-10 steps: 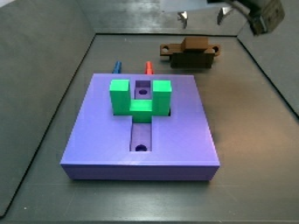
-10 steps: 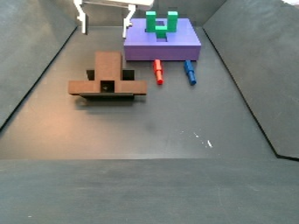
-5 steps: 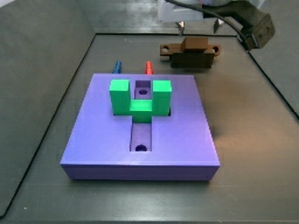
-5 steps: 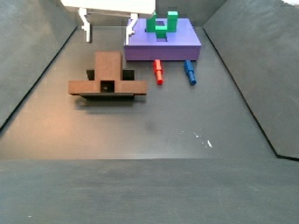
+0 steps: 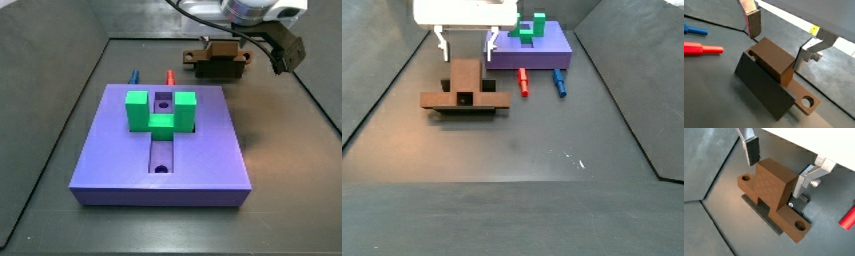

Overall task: Pick up the brown object. Move up. Place the brown object on the fixture. Regrasp the brown object. Move to above the board. Insert the brown object.
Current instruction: Regrasp the brown object.

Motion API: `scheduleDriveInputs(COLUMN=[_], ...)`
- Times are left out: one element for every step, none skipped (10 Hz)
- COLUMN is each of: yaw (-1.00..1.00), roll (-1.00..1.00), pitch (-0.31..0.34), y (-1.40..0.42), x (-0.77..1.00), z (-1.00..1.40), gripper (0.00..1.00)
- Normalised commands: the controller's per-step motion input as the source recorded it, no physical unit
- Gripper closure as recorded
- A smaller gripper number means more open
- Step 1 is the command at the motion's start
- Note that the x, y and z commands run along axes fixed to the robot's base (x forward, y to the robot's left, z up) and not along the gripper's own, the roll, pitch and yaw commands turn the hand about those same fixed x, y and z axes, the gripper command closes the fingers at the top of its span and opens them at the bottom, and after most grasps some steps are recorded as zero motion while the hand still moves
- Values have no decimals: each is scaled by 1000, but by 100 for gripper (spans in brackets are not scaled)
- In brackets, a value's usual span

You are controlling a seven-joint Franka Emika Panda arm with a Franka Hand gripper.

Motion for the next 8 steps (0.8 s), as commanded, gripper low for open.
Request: scheduleDriveInputs(yaw=[186, 177, 269, 257, 220, 154, 20, 0], roll=[26, 49, 160, 174, 157, 183, 11, 0], pitch=[260, 354, 486, 457, 400, 343, 203, 0], y=[0, 0, 0, 0, 0, 0, 0, 0], x=[97, 309, 371, 354, 334, 314, 254, 103], z=[-211, -200, -160, -143, -137, -66, -131, -17], gripper=[0, 0, 0, 0, 0, 0, 0, 0])
